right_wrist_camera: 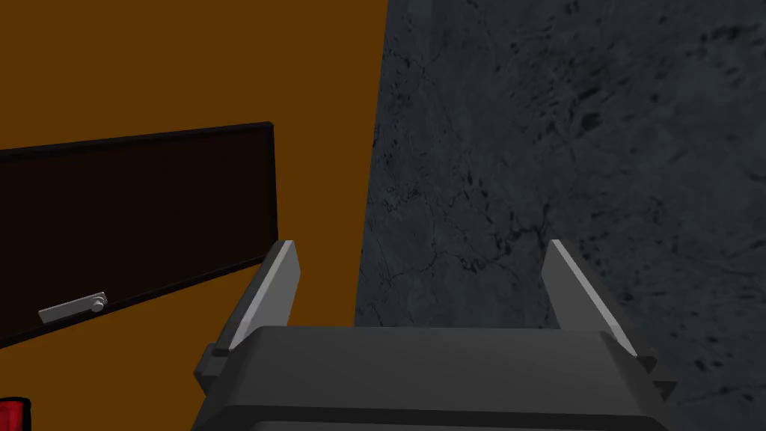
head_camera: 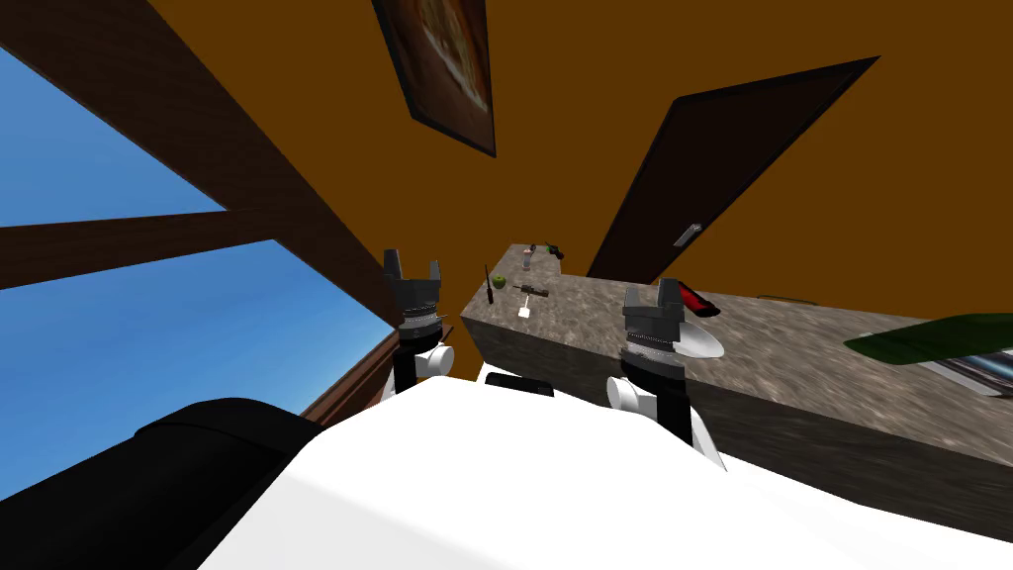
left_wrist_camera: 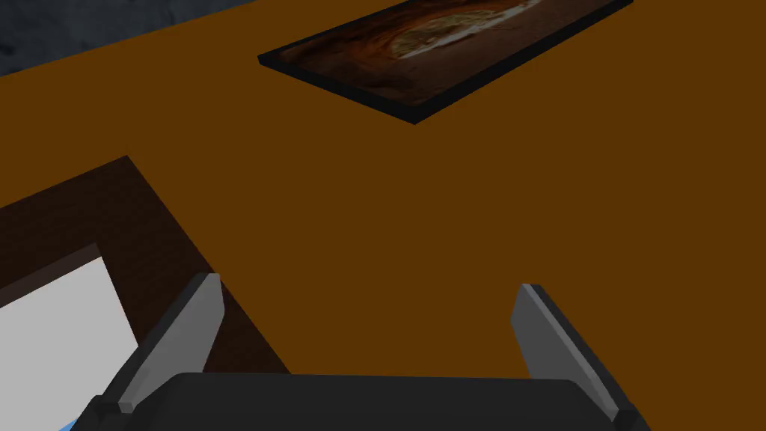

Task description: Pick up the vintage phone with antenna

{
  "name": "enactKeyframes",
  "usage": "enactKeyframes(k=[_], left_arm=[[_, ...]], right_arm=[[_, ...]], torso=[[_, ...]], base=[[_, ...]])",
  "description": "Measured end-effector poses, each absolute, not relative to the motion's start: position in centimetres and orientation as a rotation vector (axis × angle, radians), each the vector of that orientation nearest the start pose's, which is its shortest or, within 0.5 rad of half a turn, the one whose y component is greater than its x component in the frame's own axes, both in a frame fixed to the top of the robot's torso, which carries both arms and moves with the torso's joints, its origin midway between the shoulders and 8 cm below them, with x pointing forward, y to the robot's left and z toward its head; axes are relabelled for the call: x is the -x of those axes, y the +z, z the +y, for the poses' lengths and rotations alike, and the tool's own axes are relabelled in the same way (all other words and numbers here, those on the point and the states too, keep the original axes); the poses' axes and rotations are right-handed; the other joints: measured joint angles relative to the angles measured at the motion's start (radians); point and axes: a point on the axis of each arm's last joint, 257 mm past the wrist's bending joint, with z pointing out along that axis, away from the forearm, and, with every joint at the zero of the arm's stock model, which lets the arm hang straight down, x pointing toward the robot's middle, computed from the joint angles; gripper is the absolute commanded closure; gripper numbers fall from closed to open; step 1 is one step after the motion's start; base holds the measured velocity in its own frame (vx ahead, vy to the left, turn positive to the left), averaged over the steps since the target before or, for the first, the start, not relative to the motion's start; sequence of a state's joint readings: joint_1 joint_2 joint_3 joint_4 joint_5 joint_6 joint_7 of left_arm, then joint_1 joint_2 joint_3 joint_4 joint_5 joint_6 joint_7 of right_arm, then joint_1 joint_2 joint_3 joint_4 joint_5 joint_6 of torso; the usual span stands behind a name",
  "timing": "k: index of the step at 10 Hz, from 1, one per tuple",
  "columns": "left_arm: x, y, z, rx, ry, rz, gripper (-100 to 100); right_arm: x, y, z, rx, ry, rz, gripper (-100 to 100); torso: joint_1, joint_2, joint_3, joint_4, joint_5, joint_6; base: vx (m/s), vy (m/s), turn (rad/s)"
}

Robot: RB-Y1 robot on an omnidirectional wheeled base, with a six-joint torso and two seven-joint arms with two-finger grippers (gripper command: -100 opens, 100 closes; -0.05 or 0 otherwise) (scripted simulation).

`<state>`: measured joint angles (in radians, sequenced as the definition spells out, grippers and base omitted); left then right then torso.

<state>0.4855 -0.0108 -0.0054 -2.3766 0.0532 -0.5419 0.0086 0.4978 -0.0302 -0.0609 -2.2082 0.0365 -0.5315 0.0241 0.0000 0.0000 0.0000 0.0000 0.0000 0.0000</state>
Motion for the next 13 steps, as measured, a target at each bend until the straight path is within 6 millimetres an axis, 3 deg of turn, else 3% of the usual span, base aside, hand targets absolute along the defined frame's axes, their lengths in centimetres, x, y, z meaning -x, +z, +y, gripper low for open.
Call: enactKeyframes(k=[6,10,13], left_arm=[[-31.4,7.8,27.8,0.576,-1.387,0.461,0],[-31.4,7.8,27.8,0.576,-1.387,0.461,0],[-31.4,7.8,27.8,0.577,-1.386,0.461,0]], right_arm=[[-34.9,-1.6,-26.5,-0.511,1.169,0.847,-100],[-35.1,-6.2,-24.4,-0.427,1.134,1.038,-100],[-35.4,-10.0,-23.8,-0.366,1.104,1.179,-100]], torso=[[-0.010,0.022,0.013,0.005,-0.002,0.000],[-0.012,0.025,0.015,0.006,-0.003,0.000],[-0.006,0.012,0.007,0.003,-0.002,0.000]], base=[[-0.296,-0.098,0.126],[-0.354,-0.124,0.275],[-0.208,-0.024,0.240]])
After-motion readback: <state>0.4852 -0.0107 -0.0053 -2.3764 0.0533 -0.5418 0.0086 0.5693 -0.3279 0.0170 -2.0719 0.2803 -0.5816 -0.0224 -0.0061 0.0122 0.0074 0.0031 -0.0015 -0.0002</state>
